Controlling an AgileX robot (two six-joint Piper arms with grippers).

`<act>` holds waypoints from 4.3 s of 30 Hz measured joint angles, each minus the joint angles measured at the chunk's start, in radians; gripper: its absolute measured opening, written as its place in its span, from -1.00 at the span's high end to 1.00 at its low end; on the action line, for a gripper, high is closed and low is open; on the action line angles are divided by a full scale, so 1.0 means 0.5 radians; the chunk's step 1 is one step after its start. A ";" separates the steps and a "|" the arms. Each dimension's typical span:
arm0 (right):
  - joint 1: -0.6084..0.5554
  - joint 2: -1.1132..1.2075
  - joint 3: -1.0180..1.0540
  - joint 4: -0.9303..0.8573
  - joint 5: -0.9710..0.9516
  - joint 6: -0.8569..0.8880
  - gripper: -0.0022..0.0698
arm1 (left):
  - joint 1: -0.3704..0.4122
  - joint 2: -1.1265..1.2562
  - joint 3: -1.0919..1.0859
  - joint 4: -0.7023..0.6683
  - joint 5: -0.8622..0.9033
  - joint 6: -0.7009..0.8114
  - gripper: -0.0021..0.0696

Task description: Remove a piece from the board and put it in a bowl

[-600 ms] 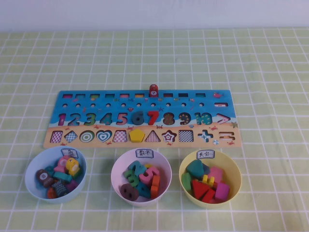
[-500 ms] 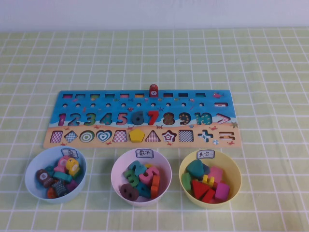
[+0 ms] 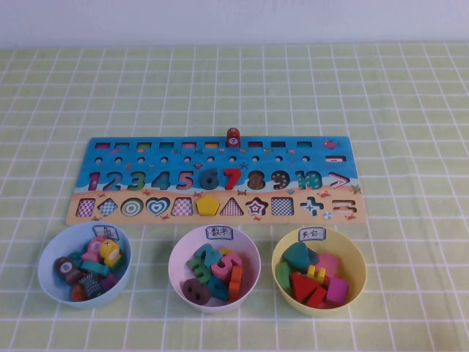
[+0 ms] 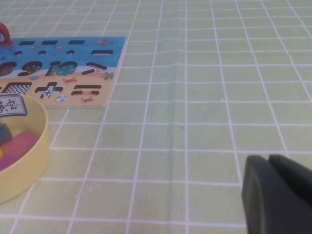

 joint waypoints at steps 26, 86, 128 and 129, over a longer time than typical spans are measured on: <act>0.000 0.000 0.000 0.004 0.000 0.000 0.99 | 0.000 1.422 -1.772 -0.659 2.426 1.418 0.96; 0.000 0.000 0.000 0.007 0.001 0.000 0.99 | -0.616 4.232 -3.648 -0.931 2.838 1.747 -0.36; 0.000 0.000 0.000 0.007 0.001 0.000 0.99 | -0.617 4.425 -3.669 -0.835 2.757 1.704 -0.16; 0.000 0.000 0.000 0.007 0.001 0.000 0.99 | -0.617 4.425 -3.669 -0.835 2.755 1.704 -0.15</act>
